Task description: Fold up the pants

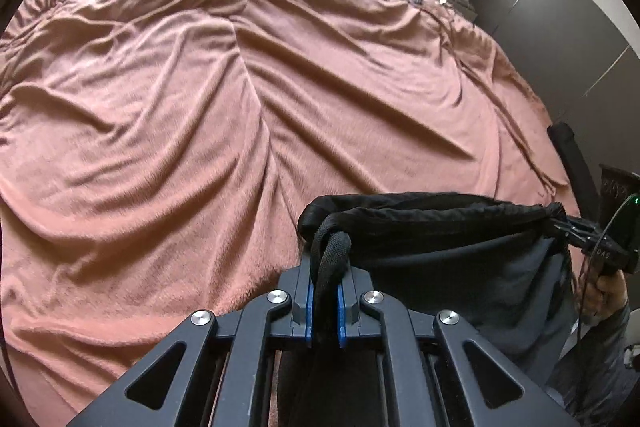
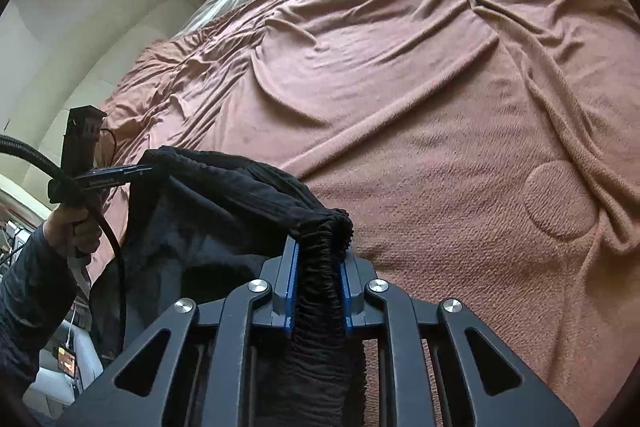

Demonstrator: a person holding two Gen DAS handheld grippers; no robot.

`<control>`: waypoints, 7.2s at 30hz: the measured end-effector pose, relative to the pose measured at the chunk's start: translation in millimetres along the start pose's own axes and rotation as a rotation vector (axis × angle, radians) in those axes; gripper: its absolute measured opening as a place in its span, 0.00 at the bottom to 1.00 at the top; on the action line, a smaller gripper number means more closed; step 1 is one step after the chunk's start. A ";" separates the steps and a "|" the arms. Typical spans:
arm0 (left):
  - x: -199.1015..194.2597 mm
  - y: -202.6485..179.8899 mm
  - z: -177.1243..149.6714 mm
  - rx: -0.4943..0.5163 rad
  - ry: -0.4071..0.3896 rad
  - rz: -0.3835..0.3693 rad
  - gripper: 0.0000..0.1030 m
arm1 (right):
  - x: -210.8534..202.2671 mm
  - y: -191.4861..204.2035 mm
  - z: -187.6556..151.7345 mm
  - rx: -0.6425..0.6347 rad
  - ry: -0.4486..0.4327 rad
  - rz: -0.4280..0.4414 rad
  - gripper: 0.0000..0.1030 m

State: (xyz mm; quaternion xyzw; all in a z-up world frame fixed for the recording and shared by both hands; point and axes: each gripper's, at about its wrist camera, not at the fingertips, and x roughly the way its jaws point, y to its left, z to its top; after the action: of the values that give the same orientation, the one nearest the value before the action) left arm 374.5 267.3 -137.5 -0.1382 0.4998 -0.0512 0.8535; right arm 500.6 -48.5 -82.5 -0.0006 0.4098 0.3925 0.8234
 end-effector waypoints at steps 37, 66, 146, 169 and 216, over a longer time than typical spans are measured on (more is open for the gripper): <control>-10.8 7.4 6.9 -0.020 -0.003 0.037 0.08 | 24.1 26.2 12.9 -0.164 0.044 -0.069 0.13; -8.3 18.5 26.4 -0.132 -0.016 0.073 0.51 | -29.0 26.3 2.3 0.028 -0.157 -0.220 0.57; -57.3 14.4 -201.0 -0.357 -0.039 -0.336 0.51 | 42.4 120.4 -74.0 -0.056 0.063 -0.183 0.42; -70.0 38.1 -195.8 -0.424 -0.058 -0.283 0.55 | 4.0 132.4 -76.9 -0.082 0.024 -0.168 0.31; -56.7 28.0 -205.6 -0.634 -0.107 -0.340 0.07 | 92.2 152.4 -32.0 -0.119 0.228 -0.243 0.14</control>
State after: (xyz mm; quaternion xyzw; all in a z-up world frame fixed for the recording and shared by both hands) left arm 166.6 269.0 -192.9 -0.4796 0.4152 -0.0275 0.7725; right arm 413.2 106.1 -117.2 -0.1436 0.4735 0.3109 0.8115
